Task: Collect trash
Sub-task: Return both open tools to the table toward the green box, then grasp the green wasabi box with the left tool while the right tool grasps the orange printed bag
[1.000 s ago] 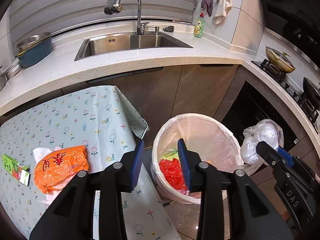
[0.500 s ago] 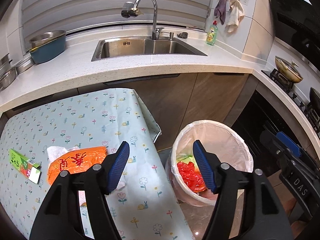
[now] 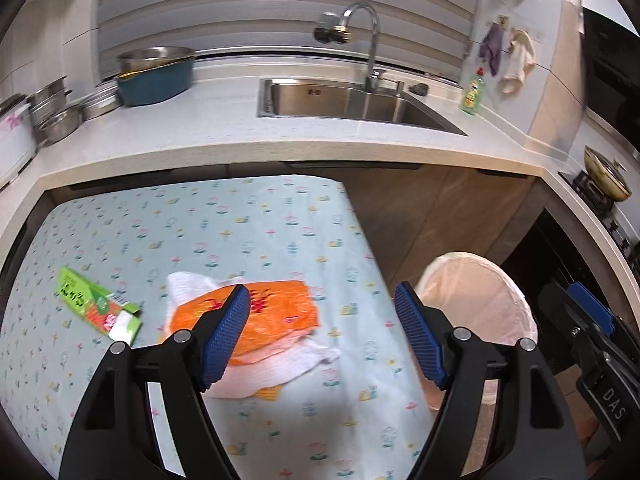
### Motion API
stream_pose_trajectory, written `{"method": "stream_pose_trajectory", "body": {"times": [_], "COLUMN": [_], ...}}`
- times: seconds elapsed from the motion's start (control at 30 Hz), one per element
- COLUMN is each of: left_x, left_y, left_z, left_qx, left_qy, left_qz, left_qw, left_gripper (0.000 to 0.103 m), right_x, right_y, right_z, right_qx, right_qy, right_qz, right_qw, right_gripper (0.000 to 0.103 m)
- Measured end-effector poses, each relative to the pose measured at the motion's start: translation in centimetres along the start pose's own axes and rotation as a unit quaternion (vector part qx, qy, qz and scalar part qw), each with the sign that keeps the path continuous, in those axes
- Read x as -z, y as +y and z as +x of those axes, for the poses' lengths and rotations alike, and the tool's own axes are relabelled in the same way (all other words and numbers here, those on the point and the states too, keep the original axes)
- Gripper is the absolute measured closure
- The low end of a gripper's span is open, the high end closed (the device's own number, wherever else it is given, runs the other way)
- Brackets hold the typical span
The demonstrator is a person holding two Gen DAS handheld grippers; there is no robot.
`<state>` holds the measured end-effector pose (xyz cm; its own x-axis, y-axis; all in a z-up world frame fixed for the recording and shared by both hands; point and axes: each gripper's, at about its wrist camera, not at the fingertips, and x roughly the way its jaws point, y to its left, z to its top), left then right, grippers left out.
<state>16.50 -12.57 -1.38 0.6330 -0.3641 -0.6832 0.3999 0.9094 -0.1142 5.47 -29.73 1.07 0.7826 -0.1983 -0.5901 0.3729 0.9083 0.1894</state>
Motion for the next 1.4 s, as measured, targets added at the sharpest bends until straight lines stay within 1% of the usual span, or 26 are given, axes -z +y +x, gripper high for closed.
{"method": "stream_pose_trajectory", "body": {"times": [0.07, 0.23, 0.43, 0.47, 0.5, 0.57, 0.67, 0.8, 0.97, 1.1, 1.2, 1.23, 1.33, 1.4], "left_x": [0.3, 0.8, 1.5, 1.7, 1.8, 2.2, 2.5, 2.7, 2.1, 1.3, 0.9, 0.9, 1.5, 2.2], "left_y": [1.8, 6.3, 11.7, 12.6, 13.5, 15.4, 17.8, 20.4, 22.7, 24.0, 24.9, 25.3, 26.2, 26.6], "left_z": [-0.3, -0.9, -1.1, -1.0, -0.9, -0.8, -0.1, 1.1, 3.3, 5.5, 7.5, 8.2, 9.8, 10.4], "left_qx": [-0.013, -0.043, -0.084, -0.093, -0.100, -0.115, -0.144, -0.172, -0.187, -0.203, -0.228, -0.232, -0.231, -0.222], "left_qy": [-0.004, -0.002, 0.003, 0.004, 0.007, 0.010, 0.029, 0.059, 0.090, 0.115, 0.138, 0.150, 0.178, 0.188], "left_qz": [-0.013, -0.044, -0.074, -0.080, -0.087, -0.105, -0.128, -0.158, -0.200, -0.234, -0.243, -0.247, -0.257, -0.259], "left_qw": [0.9998, 0.9981, 0.9937, 0.9925, 0.9911, 0.9877, 0.9809, 0.9704, 0.9576, 0.9438, 0.9327, 0.9289, 0.9214, 0.9211], "left_gripper": [0.027, 0.027, 0.027, 0.026, 0.022, 0.018, 0.018, 0.018, 0.018, 0.018, 0.018, 0.018, 0.018, 0.018], "right_x": [0.3, 1.4, 2.9, 3.2, 3.4, 4.0, 4.6, 5.3, 5.5, 4.9, 4.3, 4.1, 3.6, 3.3], "right_y": [1.3, 4.8, 9.3, 10.0, 10.6, 12.0, 13.6, 15.3, 16.3, 16.4, 16.3, 16.2, 16.1, 16.1], "right_z": [0.1, 0.6, 2.0, 2.3, 2.5, 3.1, 4.0, 5.4, 7.2, 8.9, 10.3, 10.7, 12.0, 12.8], "right_qx": [-0.010, -0.034, -0.066, -0.070, -0.074, -0.084, -0.093, -0.099, -0.099, -0.093, -0.086, -0.084, -0.079, -0.078], "right_qy": [0.003, 0.016, 0.036, 0.039, 0.042, 0.050, 0.059, 0.071, 0.080, 0.084, 0.083, 0.083, 0.085, 0.087], "right_qz": [-0.007, -0.029, -0.054, -0.057, -0.060, -0.065, -0.072, -0.080, -0.083, -0.079, -0.072, -0.071, -0.067, -0.064], "right_qw": [1.000, 0.999, 0.996, 0.995, 0.995, 0.993, 0.991, 0.989, 0.988, 0.989, 0.990, 0.990, 0.991, 0.991], "right_gripper": [0.045, 0.045, 0.045, 0.045, 0.045, 0.045, 0.045, 0.045, 0.045, 0.045, 0.040, 0.039, 0.039, 0.039]}}
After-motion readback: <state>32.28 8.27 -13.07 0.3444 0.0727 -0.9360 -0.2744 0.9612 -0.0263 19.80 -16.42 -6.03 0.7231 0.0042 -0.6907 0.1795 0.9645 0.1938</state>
